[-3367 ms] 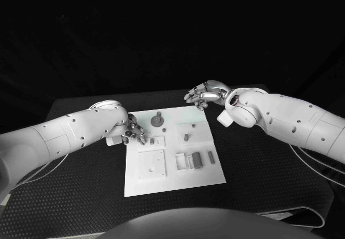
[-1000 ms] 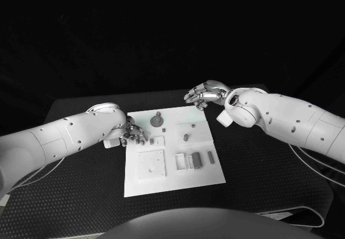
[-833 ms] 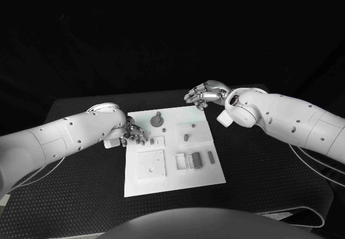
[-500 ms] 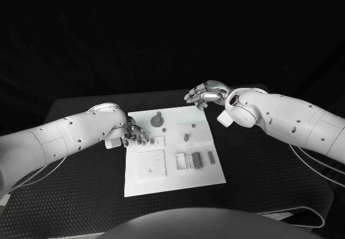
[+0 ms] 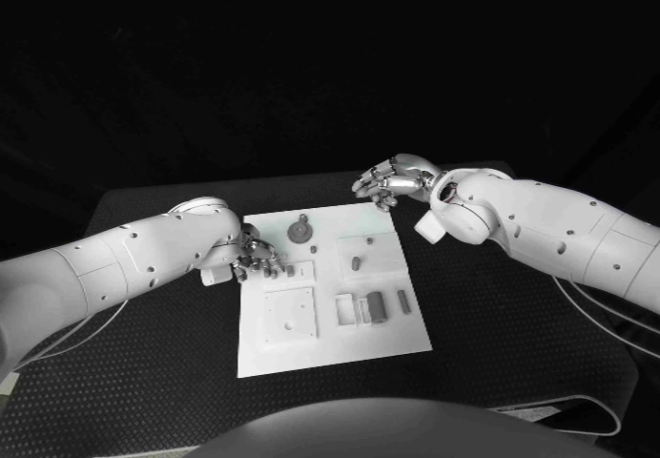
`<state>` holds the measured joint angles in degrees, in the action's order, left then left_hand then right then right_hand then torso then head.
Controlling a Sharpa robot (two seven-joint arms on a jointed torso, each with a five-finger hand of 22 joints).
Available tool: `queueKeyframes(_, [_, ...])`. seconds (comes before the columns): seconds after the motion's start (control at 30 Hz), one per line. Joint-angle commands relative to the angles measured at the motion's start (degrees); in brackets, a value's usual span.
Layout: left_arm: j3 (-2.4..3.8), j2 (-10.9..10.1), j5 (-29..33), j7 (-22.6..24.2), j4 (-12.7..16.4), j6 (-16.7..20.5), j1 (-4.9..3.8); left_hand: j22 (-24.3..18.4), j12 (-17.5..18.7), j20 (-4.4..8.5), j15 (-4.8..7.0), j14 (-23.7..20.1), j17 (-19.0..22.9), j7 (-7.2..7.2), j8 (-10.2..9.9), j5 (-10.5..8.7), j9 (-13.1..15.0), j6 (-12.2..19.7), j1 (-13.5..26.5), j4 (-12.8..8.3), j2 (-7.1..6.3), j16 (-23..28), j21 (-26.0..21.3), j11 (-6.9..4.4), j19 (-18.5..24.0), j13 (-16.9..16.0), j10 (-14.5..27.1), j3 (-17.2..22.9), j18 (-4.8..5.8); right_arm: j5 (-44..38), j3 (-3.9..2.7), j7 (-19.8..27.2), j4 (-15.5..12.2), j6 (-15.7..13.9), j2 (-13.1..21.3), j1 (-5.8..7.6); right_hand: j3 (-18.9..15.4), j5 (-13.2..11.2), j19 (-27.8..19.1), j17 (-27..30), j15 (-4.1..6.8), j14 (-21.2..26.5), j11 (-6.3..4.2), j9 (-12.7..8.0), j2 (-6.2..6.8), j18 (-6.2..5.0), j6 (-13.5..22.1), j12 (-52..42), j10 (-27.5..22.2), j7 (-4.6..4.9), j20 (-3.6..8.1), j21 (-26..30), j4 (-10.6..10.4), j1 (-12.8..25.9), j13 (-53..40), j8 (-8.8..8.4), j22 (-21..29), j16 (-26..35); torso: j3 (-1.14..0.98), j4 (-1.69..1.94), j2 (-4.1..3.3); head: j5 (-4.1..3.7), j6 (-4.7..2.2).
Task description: Assemble the parts on the task board
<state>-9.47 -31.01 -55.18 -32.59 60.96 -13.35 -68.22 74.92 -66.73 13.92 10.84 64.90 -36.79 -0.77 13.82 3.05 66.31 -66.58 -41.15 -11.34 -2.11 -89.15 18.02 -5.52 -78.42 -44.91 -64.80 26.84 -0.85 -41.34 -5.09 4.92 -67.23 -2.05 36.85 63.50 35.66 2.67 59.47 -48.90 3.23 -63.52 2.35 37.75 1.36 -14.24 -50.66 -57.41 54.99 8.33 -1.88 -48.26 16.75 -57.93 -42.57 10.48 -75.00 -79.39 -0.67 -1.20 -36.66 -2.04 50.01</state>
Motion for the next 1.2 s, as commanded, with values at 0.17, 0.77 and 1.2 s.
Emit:
queueKeyframes(0.17, [2.16, -1.3, 0.3, 1.7, 1.2, 1.2, -0.06, 1.1, 0.4, 0.33, 0.5, 0.0, 0.0, 0.01, 0.4, -0.28, -0.1, 0.3, 0.4, 0.5, -0.55, 0.2, -0.4, 0.07, 0.0, -0.1, 0.2, 0.0, 0.59, -0.1, -0.01, 0.4, 0.0, 0.7, 0.1, -0.07, 0.0, 0.2, 0.3, 0.1, 0.56, 0.0, 0.07, 0.0, -0.07, -0.76, 0.0, -0.3, -0.2, 0.5, 0.2, 0.2, -0.2, 0.5, 0.1, -0.15, -0.8, 0.2, 0.01, 0.04, 0.02, -0.22, -0.01])
queueKeyframes(0.77, [4.03, -2.4, 2.2, 23.8, 4.2, 16.7, -3.41, -10.4, 26.3, -10.32, -11.93, -16.5, 11.8, -7.57, -8.4, 0.0, -12.5, 16.6, -11.2, -5.1, -1.14, 25.0, -14.5, 12.29, 22.7, 16.3, 19.6, 8.3, 0.83, -0.1, -0.01, 0.4, 0.2, 0.5, 0.2, -0.07, 0.0, 0.2, 0.3, 0.1, 0.56, 0.0, 0.07, 0.0, -0.04, -0.76, 0.0, -0.3, -0.2, 0.5, 0.2, 0.2, -0.2, 0.5, 0.1, -0.15, -0.8, 0.2, 0.0, 0.03, 0.0, -0.46, -0.01])
queueKeyframes(1.2, [-0.31, 1.5, -23.9, 39.8, 2.3, 27.6, -3.25, -18.8, 49.5, -9.21, -11.55, -8.0, 11.7, -6.69, -9.5, -0.16, -23.0, 15.8, -25.3, -5.3, -3.56, 29.7, -12.8, 12.45, 16.2, 32.3, 10.4, 6.9, 0.13, -0.1, -0.01, 0.5, 0.9, 0.0, -0.2, -0.07, 0.0, 0.2, 0.3, 0.1, 0.56, 0.0, 0.07, 0.0, -0.05, -0.76, 0.0, -0.3, -0.2, 0.5, 0.21, 0.2, -0.2, 0.5, 0.1, -0.15, -0.8, 0.2, 0.03, -0.03, -0.03, -0.15, -0.47])
